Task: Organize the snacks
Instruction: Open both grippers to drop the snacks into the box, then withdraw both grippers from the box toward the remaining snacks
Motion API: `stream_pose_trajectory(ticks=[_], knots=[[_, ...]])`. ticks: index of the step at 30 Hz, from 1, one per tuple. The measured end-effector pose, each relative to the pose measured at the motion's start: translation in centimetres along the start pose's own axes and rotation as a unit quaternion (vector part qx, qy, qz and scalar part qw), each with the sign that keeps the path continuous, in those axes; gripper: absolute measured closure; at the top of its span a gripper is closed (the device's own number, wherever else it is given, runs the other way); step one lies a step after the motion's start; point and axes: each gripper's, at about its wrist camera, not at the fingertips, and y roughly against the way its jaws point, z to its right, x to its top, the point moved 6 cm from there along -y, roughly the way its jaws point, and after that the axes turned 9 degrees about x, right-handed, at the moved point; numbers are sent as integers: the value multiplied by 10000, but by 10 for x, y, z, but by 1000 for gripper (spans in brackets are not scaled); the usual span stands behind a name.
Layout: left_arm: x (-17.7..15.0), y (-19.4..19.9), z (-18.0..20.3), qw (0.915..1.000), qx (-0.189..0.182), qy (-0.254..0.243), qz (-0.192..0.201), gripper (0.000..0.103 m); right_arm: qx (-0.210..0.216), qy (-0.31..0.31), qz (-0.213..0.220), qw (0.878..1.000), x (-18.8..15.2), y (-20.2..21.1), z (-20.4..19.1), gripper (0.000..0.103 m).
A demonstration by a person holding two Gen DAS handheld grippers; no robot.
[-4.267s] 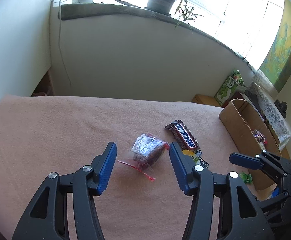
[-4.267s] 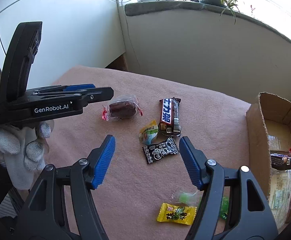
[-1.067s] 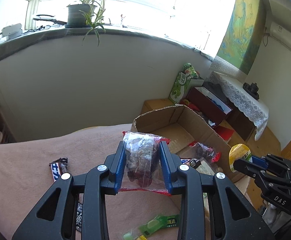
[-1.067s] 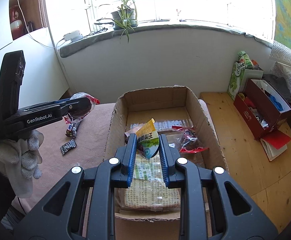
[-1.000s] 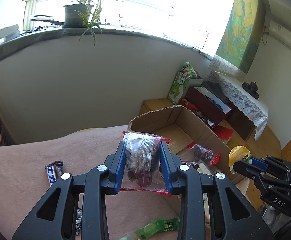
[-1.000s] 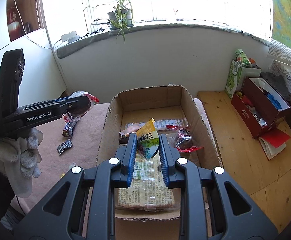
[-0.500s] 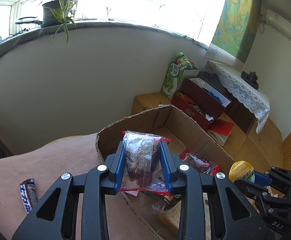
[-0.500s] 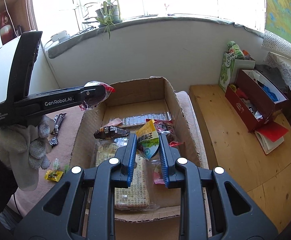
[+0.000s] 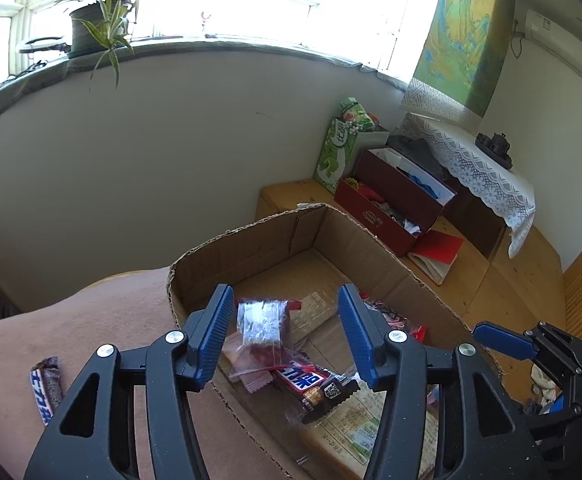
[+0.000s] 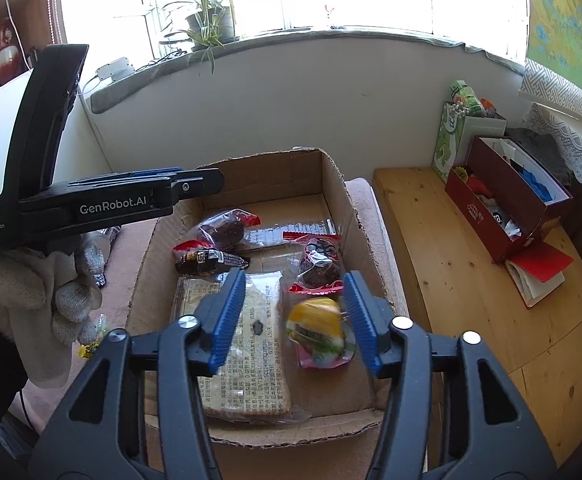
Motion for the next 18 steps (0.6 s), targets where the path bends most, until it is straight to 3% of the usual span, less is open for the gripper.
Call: stream_pose_trajectory(ticks=[5,18], knots=[[0,9,-3,10000,5,13,68,49,-22,12,74,10000,-1,5,-3,34],[-7,42,-26,9997,74,137,211,49,35,124,84,9999,-3,16,-26,34]])
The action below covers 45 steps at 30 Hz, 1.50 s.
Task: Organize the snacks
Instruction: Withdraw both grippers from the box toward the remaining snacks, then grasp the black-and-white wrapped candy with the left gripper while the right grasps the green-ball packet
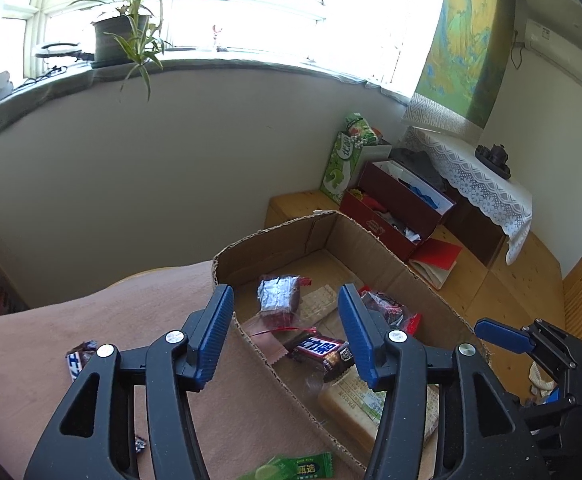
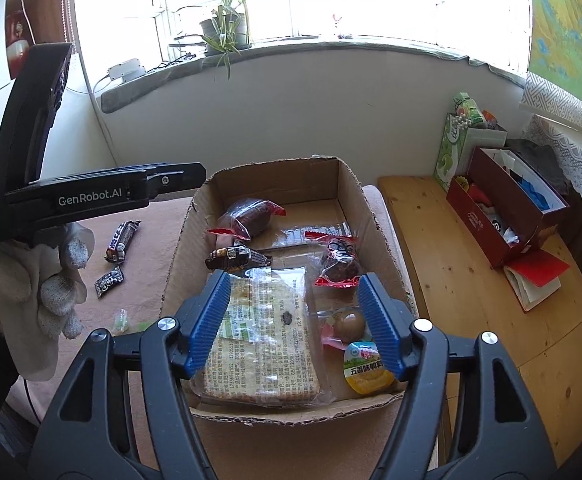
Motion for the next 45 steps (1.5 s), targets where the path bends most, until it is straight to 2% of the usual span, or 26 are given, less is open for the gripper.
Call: stream_pose_trajectory(ticks=[11,18,22,27,33,37,42,45], knots=[[-15,48,-61,9987,269,383,196,49,295,172,96,9994,-4,17,-44,34],[-45,69,-105,9963,506,680,121,49,643,351,100,9973,-9,21,-83,34],[-64,73,-120,9953,627,737,43,49,856,534,26,9949,-20,17,-112,34],[-85,69,-129,9949,611,795,-128,50,1107,705,-163,9912,-42,8,-149,34],[-105,58,-132,9951,519,771,-339,54,1396,371,-448,9885,-64,-18,-173,34],[-112,53,-133,9955,481,699,-425,56,1359,370,-561,9884,-68,-37,-184,39],[-118,46,-136,9954,426,677,-526,61,1069,292,-723,9912,-68,-64,-184,44],[-119,40,-135,9958,415,576,-585,61,943,247,-889,9913,-71,-81,-180,56]])
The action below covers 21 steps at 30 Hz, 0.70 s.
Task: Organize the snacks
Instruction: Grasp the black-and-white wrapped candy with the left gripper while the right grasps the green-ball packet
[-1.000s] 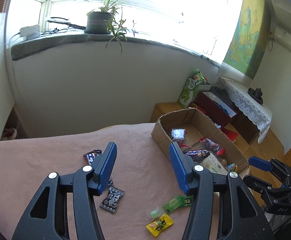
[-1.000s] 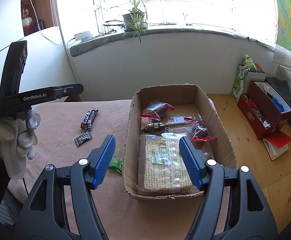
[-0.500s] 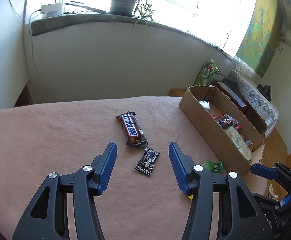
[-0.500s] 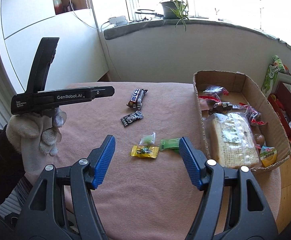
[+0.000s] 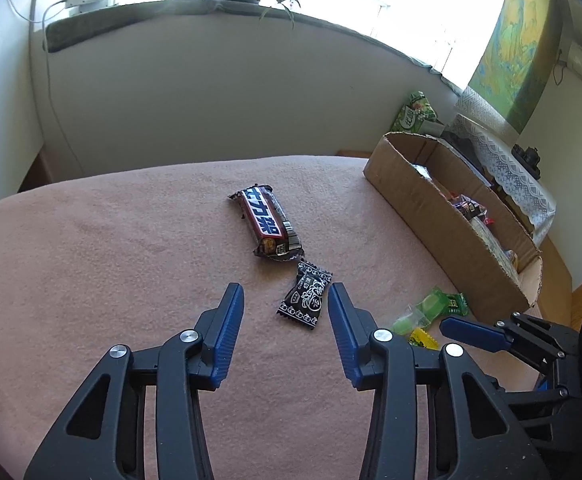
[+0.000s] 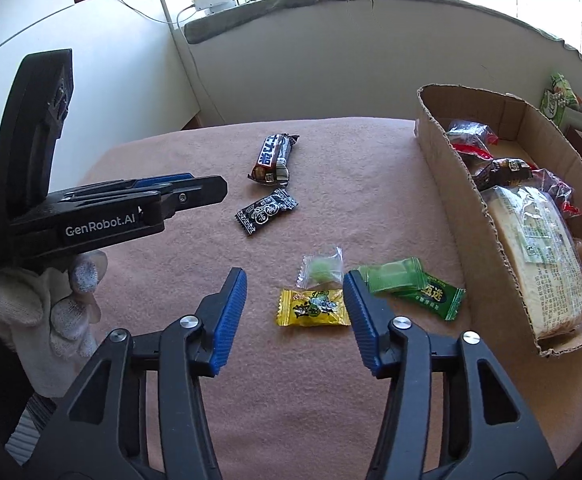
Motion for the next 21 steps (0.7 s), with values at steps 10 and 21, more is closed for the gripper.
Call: stream_pose_trajectory(ticks=[10,21], knots=[[-3,-24,21,9981,65,-579,-180,62,-146,-54,-174,9997,1,-21,14,57],[-5,-42,25,9957,250,-819,-342,65,-242,104,-378,9989,8,-43,14,58]])
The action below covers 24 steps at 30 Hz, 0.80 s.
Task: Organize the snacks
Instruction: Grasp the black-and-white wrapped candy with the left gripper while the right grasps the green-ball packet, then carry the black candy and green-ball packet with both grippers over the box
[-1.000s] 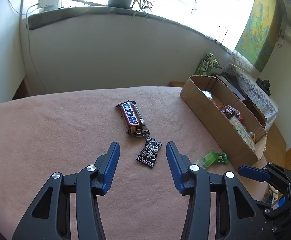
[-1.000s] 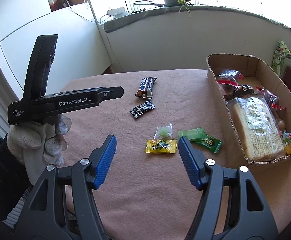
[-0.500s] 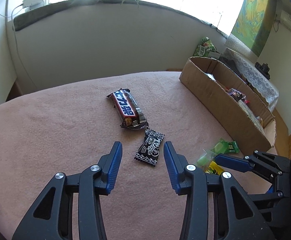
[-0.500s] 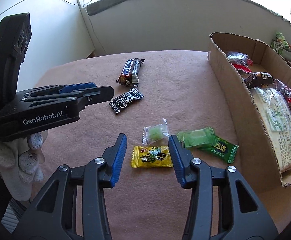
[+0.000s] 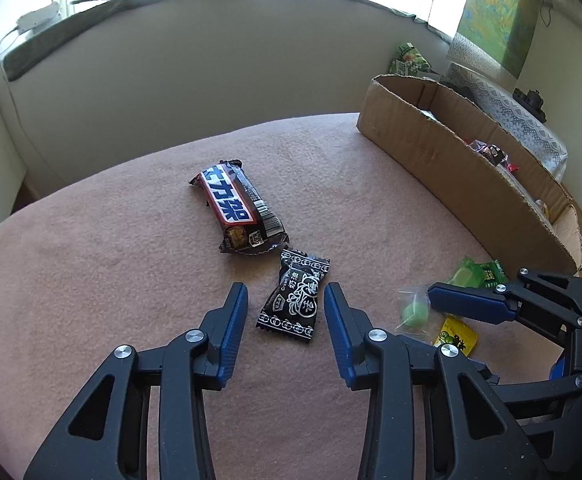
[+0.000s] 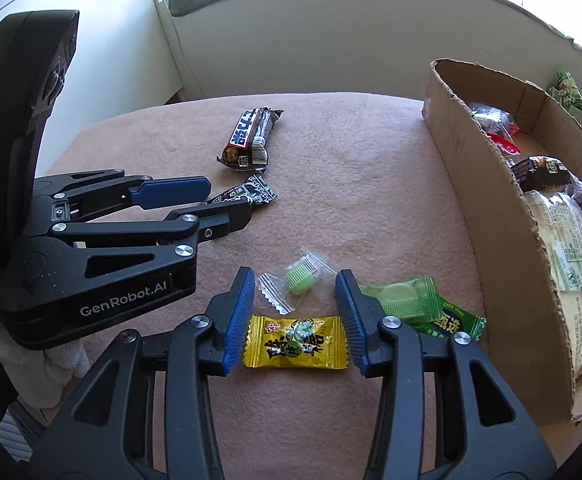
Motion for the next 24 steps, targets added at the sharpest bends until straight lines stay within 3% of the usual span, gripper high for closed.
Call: stream_pose_trajectory(ticks=[6,8,14,22,24], knots=[[1,-3,-4,10000,71,5,3,75,-45,119,-40,9999,4,-5,-4,60],[1,-2,-6,10000,78,1,13,78,-115,168,-62,9998,5,-8,-4,70],[-1,0,-12,9999,67,113,19,79,-174,241,-63,9995,8,-9,-2,82],[-1,11,-23,9994,112,319,89,80,-10,172,53,9998,8,-2,-4,85],[-1,16,-25,9992,121,358,122,87,43,163,97,9998,9,1,-6,85]])
